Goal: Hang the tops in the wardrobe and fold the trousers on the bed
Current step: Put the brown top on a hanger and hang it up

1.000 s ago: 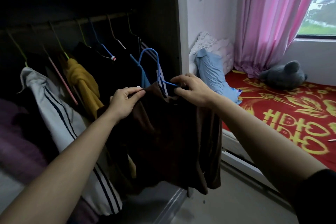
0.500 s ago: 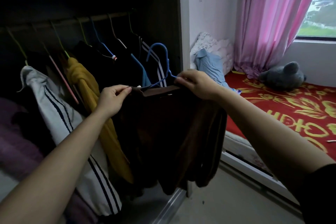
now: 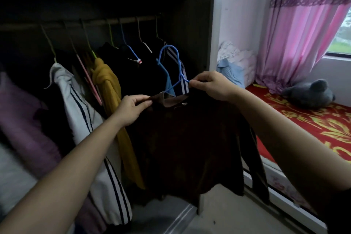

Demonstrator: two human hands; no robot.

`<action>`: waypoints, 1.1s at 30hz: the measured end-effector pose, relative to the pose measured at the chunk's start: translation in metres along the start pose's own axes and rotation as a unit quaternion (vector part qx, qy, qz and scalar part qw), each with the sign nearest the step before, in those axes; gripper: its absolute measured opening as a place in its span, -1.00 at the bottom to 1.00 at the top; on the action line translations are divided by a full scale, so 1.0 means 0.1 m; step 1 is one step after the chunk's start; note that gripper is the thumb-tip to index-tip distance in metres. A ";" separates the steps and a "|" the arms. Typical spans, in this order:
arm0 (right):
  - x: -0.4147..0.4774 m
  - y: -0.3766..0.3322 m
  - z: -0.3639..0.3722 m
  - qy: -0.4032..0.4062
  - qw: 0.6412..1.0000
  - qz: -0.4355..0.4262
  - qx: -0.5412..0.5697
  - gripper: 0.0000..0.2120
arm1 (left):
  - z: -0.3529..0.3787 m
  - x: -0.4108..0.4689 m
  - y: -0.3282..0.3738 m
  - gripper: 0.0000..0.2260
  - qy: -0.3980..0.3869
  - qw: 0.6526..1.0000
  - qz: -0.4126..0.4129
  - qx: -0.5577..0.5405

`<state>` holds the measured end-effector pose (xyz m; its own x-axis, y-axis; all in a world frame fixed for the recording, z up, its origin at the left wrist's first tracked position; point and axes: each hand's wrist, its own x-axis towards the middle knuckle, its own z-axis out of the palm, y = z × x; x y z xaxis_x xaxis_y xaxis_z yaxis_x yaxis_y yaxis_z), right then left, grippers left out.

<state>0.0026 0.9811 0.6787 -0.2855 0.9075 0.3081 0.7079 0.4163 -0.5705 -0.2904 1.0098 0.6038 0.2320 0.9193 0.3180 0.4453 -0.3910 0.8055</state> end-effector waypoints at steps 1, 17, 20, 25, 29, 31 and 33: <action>0.00 -0.04 -0.01 -0.038 0.999 0.021 0.021 -0.77 | -0.02 -0.01 0.00 -0.86 0.009 1.000 0.001 -0.012; 0.09 -0.81 0.44 -0.213 0.939 0.097 0.252 -0.84 | -1.04 -0.15 -0.28 -0.75 0.428 0.863 0.134 0.232; 0.17 -1.02 0.59 -0.217 0.939 0.088 0.251 -0.81 | -1.46 -0.24 -0.41 -0.67 0.520 0.821 0.072 0.224; 0.31 -1.35 0.86 -0.241 0.945 0.065 0.211 -0.72 | -2.15 -0.51 -0.92 -0.53 0.403 0.791 -0.147 0.436; 0.36 -1.52 1.11 -0.253 0.930 0.053 0.260 -0.64 | -2.19 -0.59 -1.20 -0.66 0.324 0.781 -0.216 0.488; 0.37 -1.57 1.19 -0.270 0.922 0.059 0.272 -0.66 | -2.15 -0.60 -1.17 -0.71 0.374 0.805 -0.160 0.431; 0.37 -1.57 1.23 -0.278 0.917 0.064 0.277 -0.67 | -2.17 -0.56 -1.03 -0.73 0.399 0.862 -0.131 0.283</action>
<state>-0.1985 0.9555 0.6863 -0.6179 0.7743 -0.1365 0.3650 0.1288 -0.9221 -0.5367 1.0082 0.6113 -0.5090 0.6302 0.5863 0.7953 0.0838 0.6004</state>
